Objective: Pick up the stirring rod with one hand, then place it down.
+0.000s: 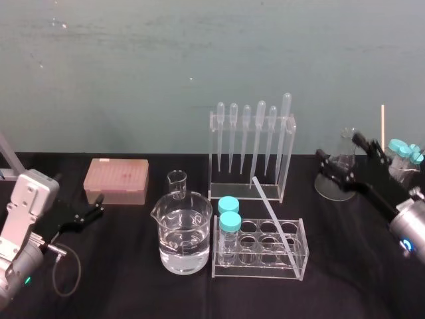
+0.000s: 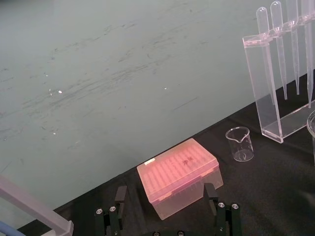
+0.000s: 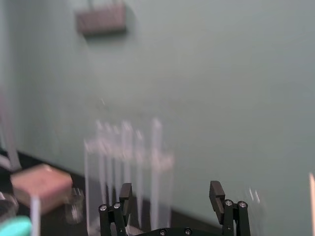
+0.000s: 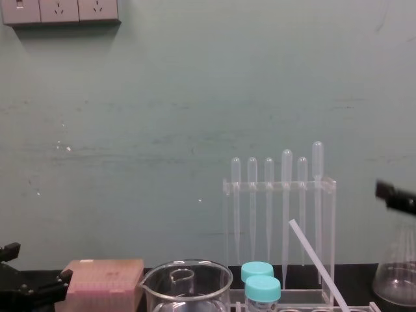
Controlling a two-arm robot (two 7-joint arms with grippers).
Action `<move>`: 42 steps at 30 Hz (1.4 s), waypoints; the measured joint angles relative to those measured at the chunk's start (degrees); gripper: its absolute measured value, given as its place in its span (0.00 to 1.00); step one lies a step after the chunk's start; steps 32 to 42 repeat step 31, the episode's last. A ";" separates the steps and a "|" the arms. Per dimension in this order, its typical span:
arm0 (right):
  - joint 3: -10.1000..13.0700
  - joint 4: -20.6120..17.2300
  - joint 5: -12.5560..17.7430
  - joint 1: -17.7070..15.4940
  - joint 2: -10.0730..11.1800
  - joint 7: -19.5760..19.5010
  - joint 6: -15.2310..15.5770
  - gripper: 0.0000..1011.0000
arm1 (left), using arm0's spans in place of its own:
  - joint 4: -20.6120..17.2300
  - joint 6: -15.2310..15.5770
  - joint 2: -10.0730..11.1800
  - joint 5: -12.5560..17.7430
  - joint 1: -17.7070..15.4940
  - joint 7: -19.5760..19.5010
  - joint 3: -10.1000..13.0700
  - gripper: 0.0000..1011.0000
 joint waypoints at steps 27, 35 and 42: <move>0.11 -0.29 -0.23 -1.84 0.49 -1.70 6.85 0.99 | 0.00 0.00 0.00 0.00 0.00 0.00 0.00 0.99; 0.09 -0.26 -0.22 -1.79 0.48 -1.65 6.70 0.99 | 0.00 0.00 0.00 0.00 0.00 0.00 0.00 0.99; 0.09 -0.26 -0.22 -1.79 0.48 -1.65 6.70 0.99 | 0.00 0.00 0.00 0.00 0.00 0.00 0.00 0.99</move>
